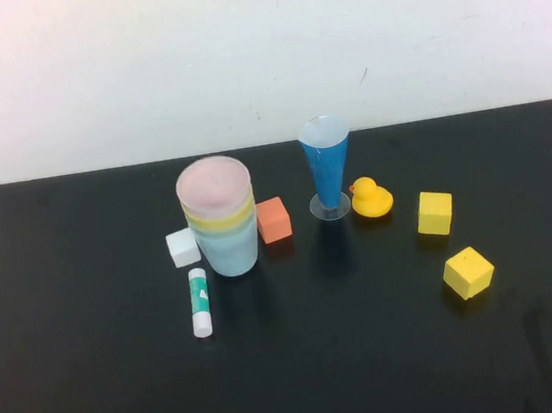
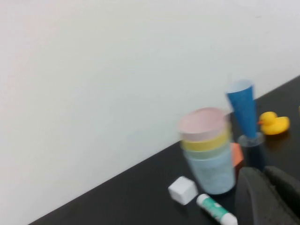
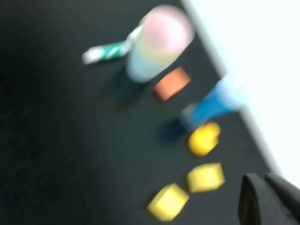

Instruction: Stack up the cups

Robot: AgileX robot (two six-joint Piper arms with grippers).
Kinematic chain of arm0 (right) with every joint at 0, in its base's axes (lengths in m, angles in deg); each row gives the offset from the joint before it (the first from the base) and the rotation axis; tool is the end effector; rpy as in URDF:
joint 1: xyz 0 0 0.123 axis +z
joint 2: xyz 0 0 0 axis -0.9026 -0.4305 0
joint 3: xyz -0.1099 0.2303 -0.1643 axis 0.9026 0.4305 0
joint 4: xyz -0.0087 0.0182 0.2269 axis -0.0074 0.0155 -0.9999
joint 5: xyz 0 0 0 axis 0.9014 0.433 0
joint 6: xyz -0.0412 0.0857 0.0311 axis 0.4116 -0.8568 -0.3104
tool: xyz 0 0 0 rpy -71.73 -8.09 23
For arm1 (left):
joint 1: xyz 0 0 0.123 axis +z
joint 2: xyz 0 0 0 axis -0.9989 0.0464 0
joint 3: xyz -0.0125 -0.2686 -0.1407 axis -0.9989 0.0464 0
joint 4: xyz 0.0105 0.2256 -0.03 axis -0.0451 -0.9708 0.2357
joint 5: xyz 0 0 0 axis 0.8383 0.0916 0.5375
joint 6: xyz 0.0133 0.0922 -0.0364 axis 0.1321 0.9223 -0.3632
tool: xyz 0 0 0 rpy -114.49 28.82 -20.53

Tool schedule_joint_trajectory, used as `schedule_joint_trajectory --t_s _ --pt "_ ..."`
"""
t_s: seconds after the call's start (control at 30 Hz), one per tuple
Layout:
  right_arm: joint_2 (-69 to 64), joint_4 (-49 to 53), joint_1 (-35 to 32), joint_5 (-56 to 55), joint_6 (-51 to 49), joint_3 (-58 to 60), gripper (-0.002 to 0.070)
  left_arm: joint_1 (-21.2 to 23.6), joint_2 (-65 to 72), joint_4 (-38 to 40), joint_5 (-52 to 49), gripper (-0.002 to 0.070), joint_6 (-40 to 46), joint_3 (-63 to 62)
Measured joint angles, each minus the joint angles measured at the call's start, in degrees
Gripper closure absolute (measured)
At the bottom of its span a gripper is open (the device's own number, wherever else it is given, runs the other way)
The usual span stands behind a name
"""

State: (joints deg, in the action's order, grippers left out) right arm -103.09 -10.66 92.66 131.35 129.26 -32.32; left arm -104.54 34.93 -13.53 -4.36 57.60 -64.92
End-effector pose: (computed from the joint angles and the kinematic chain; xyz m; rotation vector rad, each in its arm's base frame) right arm 0.1523 0.0996 0.4394 -1.3653 1.7939 0.0522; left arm 0.0063 -0.0105 0.2545 0.4741 1.4340 -0.0994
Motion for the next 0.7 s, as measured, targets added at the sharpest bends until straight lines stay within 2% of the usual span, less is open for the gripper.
schedule_joint_trajectory --t_s 0.17,0.47,0.7 --pt "13.0 2.6 0.0 -1.7 -3.0 15.0 0.0677 -1.9 0.0 0.1 0.0 0.0673 0.0 0.0" --pt "38.0 4.1 0.0 -25.9 -11.2 48.3 0.0677 -2.0 0.0 0.4 -0.2 0.0673 0.0 0.4" --pt "48.8 3.2 0.0 -27.8 -11.7 59.9 0.0677 -2.0 0.0 0.4 -0.4 0.0673 0.0 0.4"
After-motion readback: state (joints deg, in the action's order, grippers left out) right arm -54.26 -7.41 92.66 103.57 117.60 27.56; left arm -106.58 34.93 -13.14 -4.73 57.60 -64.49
